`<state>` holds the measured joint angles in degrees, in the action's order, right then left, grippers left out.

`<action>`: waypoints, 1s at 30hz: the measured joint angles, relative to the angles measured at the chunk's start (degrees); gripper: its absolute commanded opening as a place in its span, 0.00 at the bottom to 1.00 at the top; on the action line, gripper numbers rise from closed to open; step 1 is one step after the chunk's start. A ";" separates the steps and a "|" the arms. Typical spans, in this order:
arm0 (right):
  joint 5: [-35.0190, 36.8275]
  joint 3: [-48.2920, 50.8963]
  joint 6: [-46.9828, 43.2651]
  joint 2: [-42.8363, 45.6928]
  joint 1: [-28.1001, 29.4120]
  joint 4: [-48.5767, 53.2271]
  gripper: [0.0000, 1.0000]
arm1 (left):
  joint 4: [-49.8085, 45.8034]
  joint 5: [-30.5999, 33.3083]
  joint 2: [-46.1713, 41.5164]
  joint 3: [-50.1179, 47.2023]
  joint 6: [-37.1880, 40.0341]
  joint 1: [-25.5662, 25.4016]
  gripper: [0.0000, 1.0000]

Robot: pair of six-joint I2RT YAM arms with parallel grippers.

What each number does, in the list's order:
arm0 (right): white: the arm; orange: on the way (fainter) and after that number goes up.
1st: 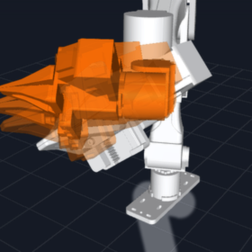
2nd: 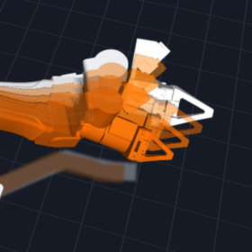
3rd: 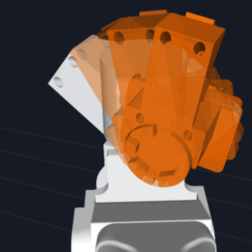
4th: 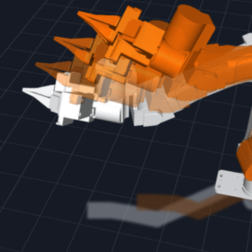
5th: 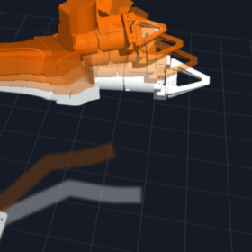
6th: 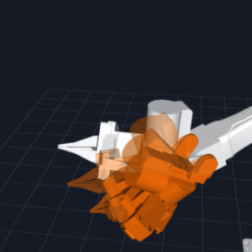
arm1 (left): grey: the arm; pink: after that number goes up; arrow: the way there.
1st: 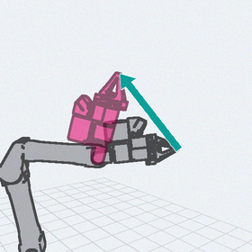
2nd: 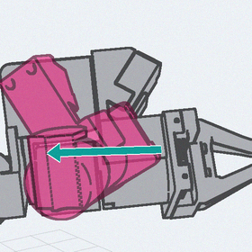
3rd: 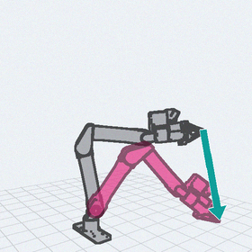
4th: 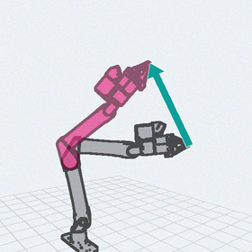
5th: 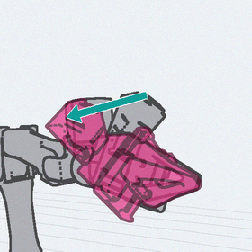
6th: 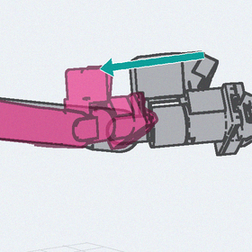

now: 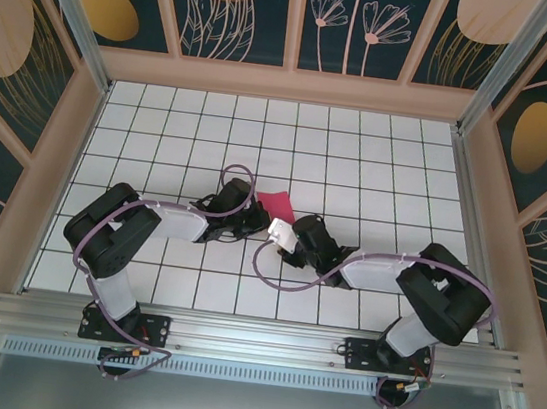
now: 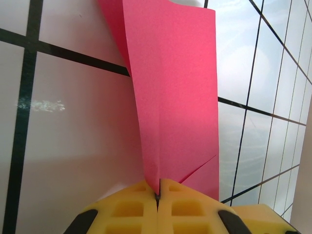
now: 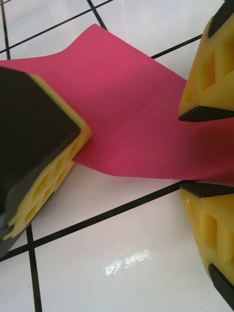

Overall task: Fold a paper plane with a square sheet of paper (pick it up from the middle)
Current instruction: Fold the wing for the fifth time at the center of the table.

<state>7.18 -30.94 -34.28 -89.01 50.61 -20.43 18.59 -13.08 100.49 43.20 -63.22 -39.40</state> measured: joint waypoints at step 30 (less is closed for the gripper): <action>7.41 0.00 -2.91 -5.33 1.99 -6.99 0.04 | -0.44 -0.44 -0.02 0.00 0.00 0.07 0.13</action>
<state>14.59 -30.94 -37.19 -94.35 52.60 -27.42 18.15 -13.52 100.47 43.20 -63.22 -39.33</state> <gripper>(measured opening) 0.076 0.102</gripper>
